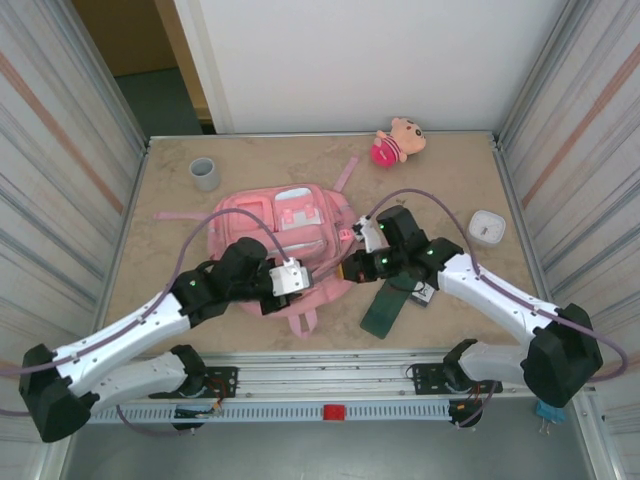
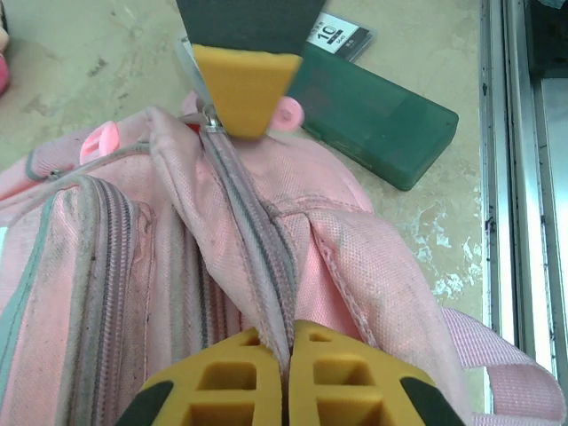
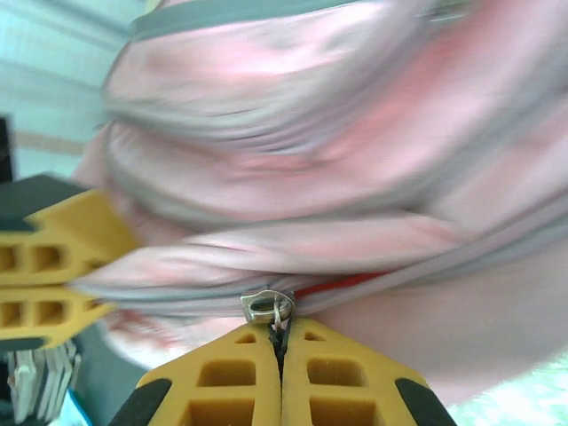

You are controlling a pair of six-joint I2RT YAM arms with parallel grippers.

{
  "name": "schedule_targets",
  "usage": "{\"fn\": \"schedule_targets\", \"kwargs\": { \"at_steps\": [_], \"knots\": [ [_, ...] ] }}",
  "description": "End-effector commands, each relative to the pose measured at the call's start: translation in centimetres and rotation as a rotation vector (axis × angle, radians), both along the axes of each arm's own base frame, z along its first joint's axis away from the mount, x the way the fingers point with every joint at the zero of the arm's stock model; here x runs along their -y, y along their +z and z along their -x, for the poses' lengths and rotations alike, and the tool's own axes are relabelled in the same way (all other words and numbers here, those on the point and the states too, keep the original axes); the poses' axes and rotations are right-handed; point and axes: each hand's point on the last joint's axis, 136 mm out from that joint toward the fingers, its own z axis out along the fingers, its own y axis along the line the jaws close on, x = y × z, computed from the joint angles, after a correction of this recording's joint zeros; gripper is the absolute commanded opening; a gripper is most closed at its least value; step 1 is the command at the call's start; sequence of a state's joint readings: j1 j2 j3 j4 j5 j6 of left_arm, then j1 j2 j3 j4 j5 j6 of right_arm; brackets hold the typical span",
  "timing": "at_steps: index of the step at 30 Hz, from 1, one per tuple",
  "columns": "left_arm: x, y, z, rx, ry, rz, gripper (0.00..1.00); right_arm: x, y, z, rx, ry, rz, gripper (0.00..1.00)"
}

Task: Pack the student bag

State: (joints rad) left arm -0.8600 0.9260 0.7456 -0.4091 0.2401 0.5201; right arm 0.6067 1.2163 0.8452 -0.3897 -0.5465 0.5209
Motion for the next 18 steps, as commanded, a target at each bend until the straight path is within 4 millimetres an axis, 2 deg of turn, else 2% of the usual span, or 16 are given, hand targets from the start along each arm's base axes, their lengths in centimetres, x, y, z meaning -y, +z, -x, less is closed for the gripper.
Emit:
{"fn": "schedule_targets", "kwargs": {
  "at_steps": [1,11,18],
  "knots": [
    [-1.4,0.9,1.3,0.041,-0.049,-0.005,0.00,4.0,-2.8,-2.9,-0.015,-0.140,0.121,0.00],
    [-0.6,4.8,3.4,0.092,-0.170,0.121,0.00,6.9,-5.0,-10.1,-0.003,-0.319,0.165,0.00],
    [-0.7,9.6,4.3,0.194,-0.203,0.255,0.00,7.2,-6.6,-14.0,0.016,-0.413,0.147,0.00]
  ]
}}
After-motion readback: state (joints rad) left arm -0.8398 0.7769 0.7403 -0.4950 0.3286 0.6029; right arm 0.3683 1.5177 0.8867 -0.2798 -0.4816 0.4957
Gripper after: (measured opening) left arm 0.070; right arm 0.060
